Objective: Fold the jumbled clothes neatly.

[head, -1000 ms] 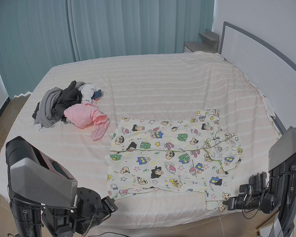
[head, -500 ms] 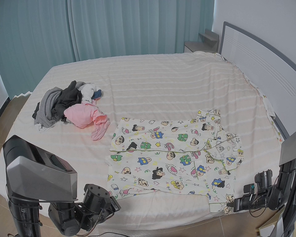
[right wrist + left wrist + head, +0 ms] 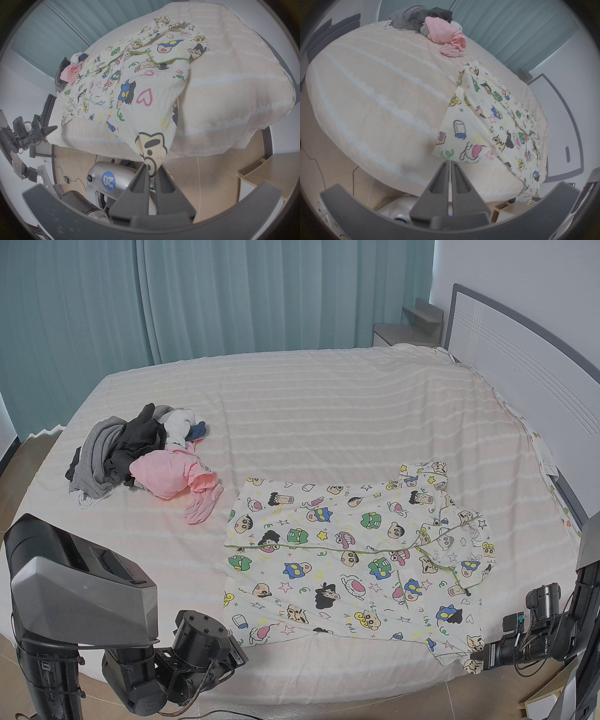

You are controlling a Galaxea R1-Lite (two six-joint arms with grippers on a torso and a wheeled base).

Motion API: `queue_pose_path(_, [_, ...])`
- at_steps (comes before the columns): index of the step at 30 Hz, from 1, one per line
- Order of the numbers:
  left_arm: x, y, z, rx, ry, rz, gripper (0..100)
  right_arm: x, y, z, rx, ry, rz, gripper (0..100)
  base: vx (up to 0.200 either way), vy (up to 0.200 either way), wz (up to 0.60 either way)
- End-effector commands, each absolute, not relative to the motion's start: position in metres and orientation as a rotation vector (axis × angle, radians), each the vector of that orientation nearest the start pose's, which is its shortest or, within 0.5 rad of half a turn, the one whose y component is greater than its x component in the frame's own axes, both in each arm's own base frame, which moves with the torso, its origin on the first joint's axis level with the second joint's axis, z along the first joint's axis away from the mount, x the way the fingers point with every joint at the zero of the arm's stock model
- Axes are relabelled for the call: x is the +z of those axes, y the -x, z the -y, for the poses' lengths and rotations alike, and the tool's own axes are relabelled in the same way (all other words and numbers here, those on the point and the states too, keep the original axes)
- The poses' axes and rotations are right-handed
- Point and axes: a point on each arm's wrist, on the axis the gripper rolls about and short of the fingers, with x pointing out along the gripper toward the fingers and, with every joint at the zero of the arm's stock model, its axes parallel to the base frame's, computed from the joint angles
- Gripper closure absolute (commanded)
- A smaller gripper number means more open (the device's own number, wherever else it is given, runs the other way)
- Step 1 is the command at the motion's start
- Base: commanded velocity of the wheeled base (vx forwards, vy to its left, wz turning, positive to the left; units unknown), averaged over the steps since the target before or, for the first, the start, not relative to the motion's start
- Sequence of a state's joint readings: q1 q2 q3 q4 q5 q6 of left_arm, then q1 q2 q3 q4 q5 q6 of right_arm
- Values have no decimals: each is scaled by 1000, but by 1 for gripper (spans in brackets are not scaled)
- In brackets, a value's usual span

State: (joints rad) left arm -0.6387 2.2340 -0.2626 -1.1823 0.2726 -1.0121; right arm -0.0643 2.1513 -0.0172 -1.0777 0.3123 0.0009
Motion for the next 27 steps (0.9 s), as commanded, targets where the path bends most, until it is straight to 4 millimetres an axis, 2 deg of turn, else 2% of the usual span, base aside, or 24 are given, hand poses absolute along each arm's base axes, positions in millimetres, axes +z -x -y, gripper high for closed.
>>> queue_pose_path(1, [-32, -210, 148, 61, 594, -825, 100, -23, -180, 6, 221, -201, -1049, 100, 0, 0, 0])
queue_pose_path(10, [-37, -214, 152, 70, 599, -823, 100, -23, -179, 5, 231, -187, -1056, 100, 0, 0, 0])
queue_pose_path(11, [-37, -214, 152, 69, 602, -823, 0, -23, -179, 5, 231, -187, -1056, 100, 0, 0, 0])
queue_pose_path(20, [-36, -217, 155, 65, 621, -813, 0, -24, -179, 4, 238, -187, -1064, 100, 0, 0, 0])
queue_pose_path(27, [-44, -233, 164, 88, 657, -769, 0, -23, -179, 3, 241, -184, -1057, 100, 0, 0, 0])
